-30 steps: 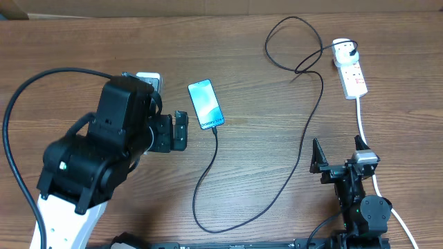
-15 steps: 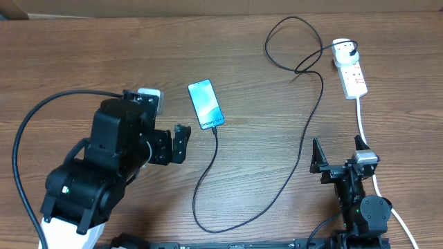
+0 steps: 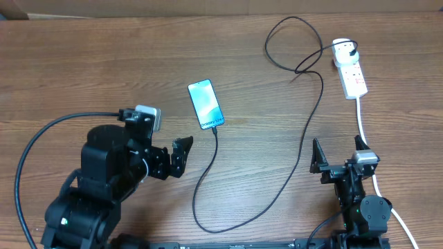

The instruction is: Plug charger to phone and switch on socket

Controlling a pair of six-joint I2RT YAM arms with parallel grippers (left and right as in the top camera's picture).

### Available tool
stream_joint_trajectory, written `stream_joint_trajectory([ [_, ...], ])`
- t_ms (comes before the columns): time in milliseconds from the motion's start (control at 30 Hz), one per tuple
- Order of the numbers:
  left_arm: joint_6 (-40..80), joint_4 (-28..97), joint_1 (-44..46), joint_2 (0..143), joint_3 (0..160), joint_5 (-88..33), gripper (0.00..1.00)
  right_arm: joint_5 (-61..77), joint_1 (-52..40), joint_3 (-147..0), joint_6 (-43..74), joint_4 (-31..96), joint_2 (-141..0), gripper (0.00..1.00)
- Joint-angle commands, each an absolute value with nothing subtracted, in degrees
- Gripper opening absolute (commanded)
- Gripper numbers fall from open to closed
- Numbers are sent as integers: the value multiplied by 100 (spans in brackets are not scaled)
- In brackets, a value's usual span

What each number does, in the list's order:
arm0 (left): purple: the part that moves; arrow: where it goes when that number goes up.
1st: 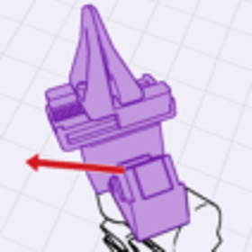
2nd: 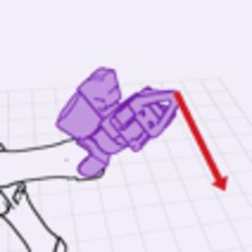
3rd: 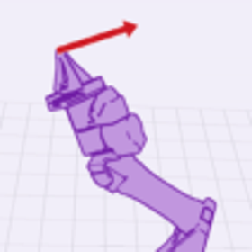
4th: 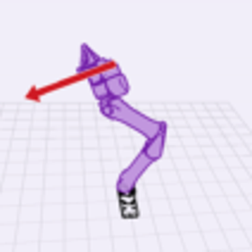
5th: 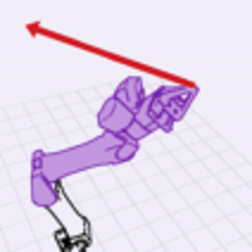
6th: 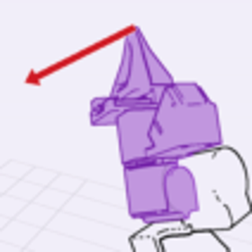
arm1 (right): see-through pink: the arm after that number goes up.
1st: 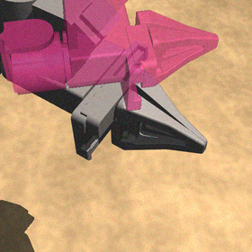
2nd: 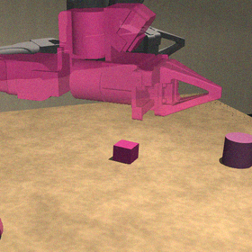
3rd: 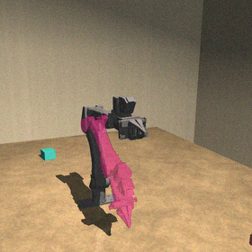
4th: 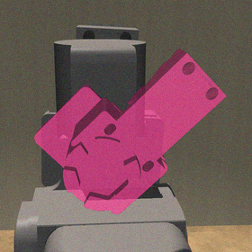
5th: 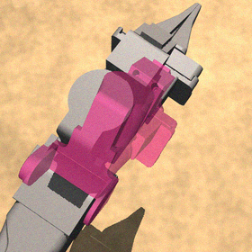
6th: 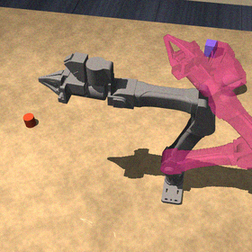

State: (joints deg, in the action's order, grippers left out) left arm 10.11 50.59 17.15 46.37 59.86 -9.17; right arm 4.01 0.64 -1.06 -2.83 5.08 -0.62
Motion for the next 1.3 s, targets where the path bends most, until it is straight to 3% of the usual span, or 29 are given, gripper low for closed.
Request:
stream_joint_trajectory([
  [0, 873, 4829, 1678, 4335, 5623, -1133, 99, 349, 34, -49, -305, 464, -16, 100],
  [600, 878, 3712, 1470, 2801, 4200, -1542, 100, 349, 34, -49, -305, 464, -16, 100],
  [1267, 572, 3660, 1304, 2130, 3885, -1675, 100, 349, 34, -49, -305, 464, -16, 100],
])
